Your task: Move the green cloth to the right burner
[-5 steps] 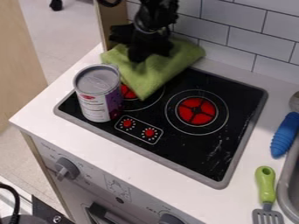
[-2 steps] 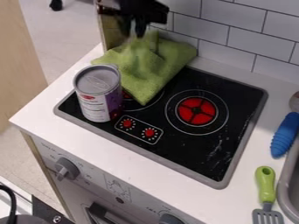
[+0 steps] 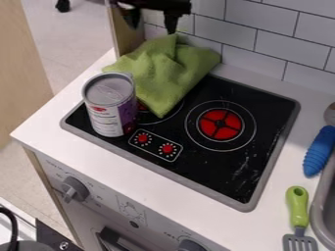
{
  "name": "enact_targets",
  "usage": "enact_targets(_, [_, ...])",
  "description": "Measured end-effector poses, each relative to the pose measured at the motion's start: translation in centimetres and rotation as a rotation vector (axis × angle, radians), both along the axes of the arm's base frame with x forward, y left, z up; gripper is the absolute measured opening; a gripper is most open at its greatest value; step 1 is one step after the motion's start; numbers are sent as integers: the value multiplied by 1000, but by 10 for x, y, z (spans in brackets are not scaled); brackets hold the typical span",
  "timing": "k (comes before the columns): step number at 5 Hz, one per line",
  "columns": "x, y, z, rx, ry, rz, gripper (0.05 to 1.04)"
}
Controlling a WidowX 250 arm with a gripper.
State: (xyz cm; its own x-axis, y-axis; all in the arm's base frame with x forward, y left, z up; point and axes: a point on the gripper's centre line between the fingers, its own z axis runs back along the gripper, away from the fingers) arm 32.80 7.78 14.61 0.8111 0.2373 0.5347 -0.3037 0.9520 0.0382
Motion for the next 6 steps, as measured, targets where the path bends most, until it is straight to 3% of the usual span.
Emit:
enact_targets(1, [-14,-7,-6,22,116,-77,999])
enact_targets(2, [-32,-21,-15,59,163,-183,999])
enact_targets(3, [-54,-34,-14,61,152,-288,999])
enact_targets(4, [-64,-50,-20,74,172,-414,999])
enact_targets(5, [-66,-70,-22,83,211,-447,999])
enact_targets(6, [-62,-88,-19,71,214,-424,999])
